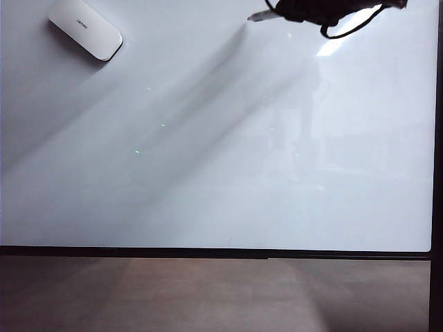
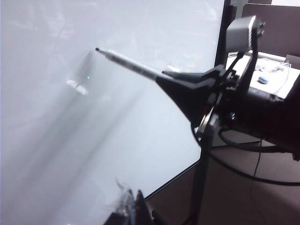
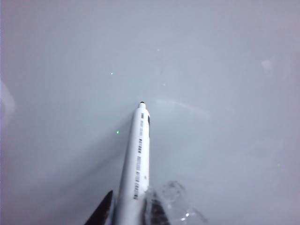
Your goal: Reach to the right to find the marker pen, pick it up, and write the number 3 on the whiteboard.
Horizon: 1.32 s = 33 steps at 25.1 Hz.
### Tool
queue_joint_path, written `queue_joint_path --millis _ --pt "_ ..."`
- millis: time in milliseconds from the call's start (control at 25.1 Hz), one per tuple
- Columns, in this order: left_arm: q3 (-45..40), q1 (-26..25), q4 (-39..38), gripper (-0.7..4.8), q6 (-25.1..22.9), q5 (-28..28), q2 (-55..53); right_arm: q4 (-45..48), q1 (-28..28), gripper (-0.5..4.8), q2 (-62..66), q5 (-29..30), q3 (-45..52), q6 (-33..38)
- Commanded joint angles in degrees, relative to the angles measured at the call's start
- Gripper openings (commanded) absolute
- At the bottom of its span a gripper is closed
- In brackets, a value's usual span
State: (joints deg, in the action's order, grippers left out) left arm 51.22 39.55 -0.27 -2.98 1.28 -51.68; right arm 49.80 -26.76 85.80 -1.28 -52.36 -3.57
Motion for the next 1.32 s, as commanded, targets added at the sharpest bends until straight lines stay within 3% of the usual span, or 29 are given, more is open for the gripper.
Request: queue_joint_path --millis 40,1315 --pt "0.2 0.0 0.3 -0.05 0.0 0.0 0.2 1.6 0.0 0.43 0.6 -0.2 -0.3 -0.2" --pt "0.2 0.0 -0.5 -0.05 0.0 0.0 0.2 0.9 0.0 0.43 0.4 -5.3 -0.7 -1.4"
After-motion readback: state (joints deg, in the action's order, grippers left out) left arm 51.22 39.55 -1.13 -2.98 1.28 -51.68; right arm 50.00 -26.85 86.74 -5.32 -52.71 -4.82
